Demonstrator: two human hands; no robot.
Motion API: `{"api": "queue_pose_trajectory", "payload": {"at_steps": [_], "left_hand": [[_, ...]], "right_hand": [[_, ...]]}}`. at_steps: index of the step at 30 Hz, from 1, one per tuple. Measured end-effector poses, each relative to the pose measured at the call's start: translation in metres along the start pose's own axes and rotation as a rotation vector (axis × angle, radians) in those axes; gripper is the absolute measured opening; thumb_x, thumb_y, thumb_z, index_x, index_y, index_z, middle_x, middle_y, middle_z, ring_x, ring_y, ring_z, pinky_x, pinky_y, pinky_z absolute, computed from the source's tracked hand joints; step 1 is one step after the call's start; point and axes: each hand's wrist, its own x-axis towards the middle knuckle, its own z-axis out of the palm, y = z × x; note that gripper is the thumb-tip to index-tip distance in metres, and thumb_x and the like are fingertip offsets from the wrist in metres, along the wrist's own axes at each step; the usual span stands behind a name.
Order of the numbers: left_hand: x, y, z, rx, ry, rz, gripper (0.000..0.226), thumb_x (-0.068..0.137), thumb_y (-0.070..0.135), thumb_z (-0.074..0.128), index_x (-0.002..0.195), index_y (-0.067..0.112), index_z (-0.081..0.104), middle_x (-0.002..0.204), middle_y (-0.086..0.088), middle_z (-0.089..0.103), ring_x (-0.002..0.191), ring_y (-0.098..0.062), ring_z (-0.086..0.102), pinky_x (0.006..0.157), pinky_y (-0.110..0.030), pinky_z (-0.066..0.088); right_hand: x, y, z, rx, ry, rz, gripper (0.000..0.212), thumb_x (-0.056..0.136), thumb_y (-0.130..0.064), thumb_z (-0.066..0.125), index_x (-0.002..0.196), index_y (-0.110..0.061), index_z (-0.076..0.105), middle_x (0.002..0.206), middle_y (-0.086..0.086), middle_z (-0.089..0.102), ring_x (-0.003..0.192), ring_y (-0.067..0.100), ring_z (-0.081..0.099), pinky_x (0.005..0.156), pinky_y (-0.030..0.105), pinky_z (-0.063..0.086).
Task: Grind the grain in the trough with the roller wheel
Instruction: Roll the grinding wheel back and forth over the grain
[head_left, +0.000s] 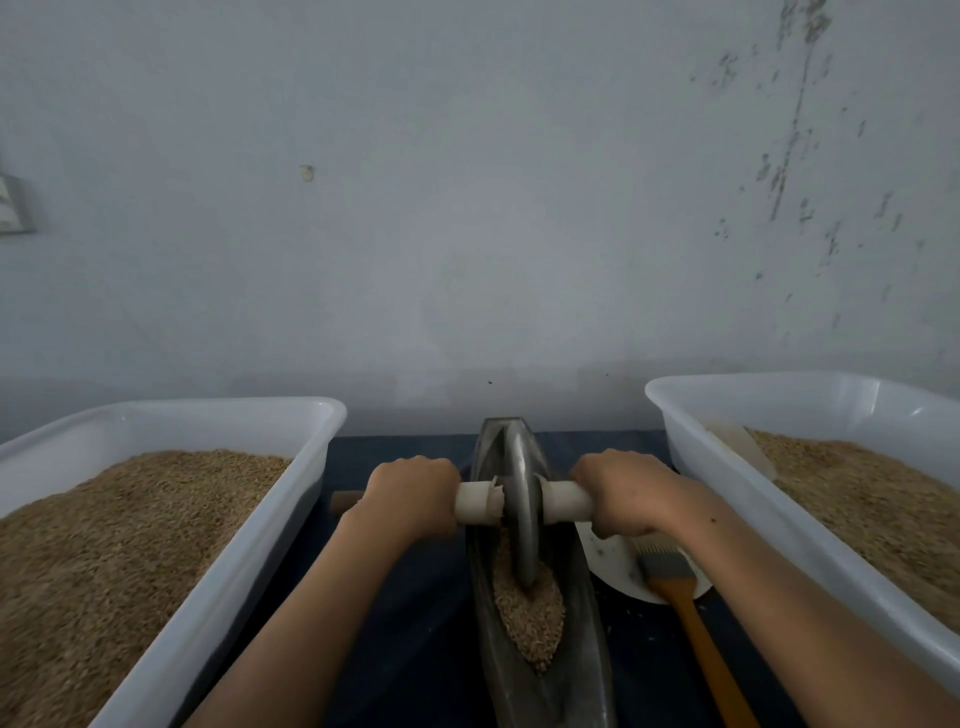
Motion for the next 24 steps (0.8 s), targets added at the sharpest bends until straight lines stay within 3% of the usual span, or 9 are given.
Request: {"api": "queue_pose_trajectory", "payload": {"at_steps": [4,6,12,15,19,24], "left_hand": [[-0.002,-0.001,-0.001,-0.025,-0.102,0.009,0.048,0.077,0.033,0.072,0.119,0.018,0.054,0.108,-0.002,0.062,0.089,-0.018,0.055,0.072,-0.031,0.039],[-0.002,0.0,-0.001,-0.036,-0.084,0.0,0.047,0.077,0.032,0.071,0.119,0.018,0.054,0.108,-0.002,0.062,0.088,-0.018,0.054,0.072,-0.031,0.039],[-0.001,0.006,0.004,-0.01,0.187,-0.049,0.028,0.084,0.026,0.06,0.112,0.021,0.057,0.103,-0.001,0.062,0.094,-0.021,0.059,0.071,-0.031,0.037],[-0.001,0.006,0.007,-0.03,0.235,-0.068,0.023,0.086,0.024,0.057,0.109,0.022,0.057,0.103,-0.001,0.062,0.094,-0.021,0.059,0.07,-0.03,0.036],[0.0,0.003,0.005,-0.018,0.152,-0.039,0.028,0.086,0.026,0.06,0.112,0.02,0.056,0.105,-0.002,0.062,0.095,-0.021,0.059,0.071,-0.03,0.037],[-0.001,-0.002,-0.004,-0.062,-0.132,0.027,0.045,0.078,0.032,0.07,0.118,0.019,0.054,0.099,0.001,0.059,0.085,-0.017,0.052,0.073,-0.032,0.038]], "right_hand": [[-0.003,0.0,-0.003,0.033,-0.116,-0.007,0.04,0.083,-0.018,0.069,0.121,-0.016,0.056,0.111,0.004,0.063,0.097,0.02,0.061,0.079,0.031,0.049],[-0.001,0.0,-0.002,0.027,-0.093,-0.001,0.039,0.083,-0.018,0.068,0.12,-0.017,0.056,0.109,0.004,0.063,0.094,0.019,0.061,0.075,0.029,0.047],[0.005,-0.004,0.009,-0.022,0.219,0.059,0.023,0.089,-0.014,0.055,0.111,-0.021,0.056,0.105,0.002,0.063,0.093,0.021,0.061,0.07,0.03,0.038],[0.008,-0.007,0.011,-0.017,0.308,0.078,0.019,0.091,-0.014,0.055,0.107,-0.023,0.054,0.104,0.001,0.064,0.094,0.022,0.06,0.071,0.031,0.036],[0.007,-0.004,0.005,-0.058,0.185,0.041,0.024,0.089,-0.014,0.057,0.112,-0.021,0.056,0.106,0.002,0.063,0.093,0.021,0.06,0.07,0.03,0.037],[0.0,0.002,-0.002,0.021,-0.096,-0.009,0.038,0.082,-0.017,0.068,0.119,-0.02,0.057,0.104,0.001,0.062,0.09,0.018,0.06,0.066,0.026,0.043]]}}
